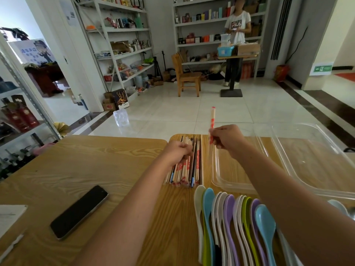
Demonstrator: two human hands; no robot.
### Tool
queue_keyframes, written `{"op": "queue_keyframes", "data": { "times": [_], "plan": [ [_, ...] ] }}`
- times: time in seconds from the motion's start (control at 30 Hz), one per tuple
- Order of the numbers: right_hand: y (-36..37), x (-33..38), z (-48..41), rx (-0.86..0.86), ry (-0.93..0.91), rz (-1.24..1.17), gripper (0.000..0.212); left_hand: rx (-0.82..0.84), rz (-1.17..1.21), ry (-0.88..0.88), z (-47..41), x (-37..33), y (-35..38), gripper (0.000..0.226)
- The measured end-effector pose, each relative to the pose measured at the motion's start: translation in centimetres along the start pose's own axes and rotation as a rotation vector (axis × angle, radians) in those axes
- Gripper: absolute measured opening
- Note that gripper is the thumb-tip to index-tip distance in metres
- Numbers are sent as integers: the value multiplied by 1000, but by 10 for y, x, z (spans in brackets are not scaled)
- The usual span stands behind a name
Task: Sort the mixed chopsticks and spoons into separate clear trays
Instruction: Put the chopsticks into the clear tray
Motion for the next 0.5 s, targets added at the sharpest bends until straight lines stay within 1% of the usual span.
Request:
{"op": "queue_keyframes", "data": {
  "times": [0.1,0.17,0.23,0.3,0.5],
  "plan": [
    [-31,-22,-11,-109,123,92,17,-163,-261,70,-5,6,-30,16],
    [-36,-43,-17,-99,213,210,15,-217,-349,52,-9,17,-42,18],
    [-31,-65,-23,-59,259,304,15,-233,-391,8,-13,29,-49,22],
    [-24,-78,-24,-35,267,368,15,-242,-406,-20,-15,38,-51,18],
    [-9,-89,-20,-39,284,488,16,-253,-404,-66,-19,51,-57,18]
  ]
}}
Point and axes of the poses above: each hand's wrist, its own z-axis away from the middle knuckle, its own y-axis out of the palm, x = y × z, the point moved 9 cm from there along -z, towards the middle knuckle, and after that the axes turned 12 degrees about z, right-handed, at the moved point
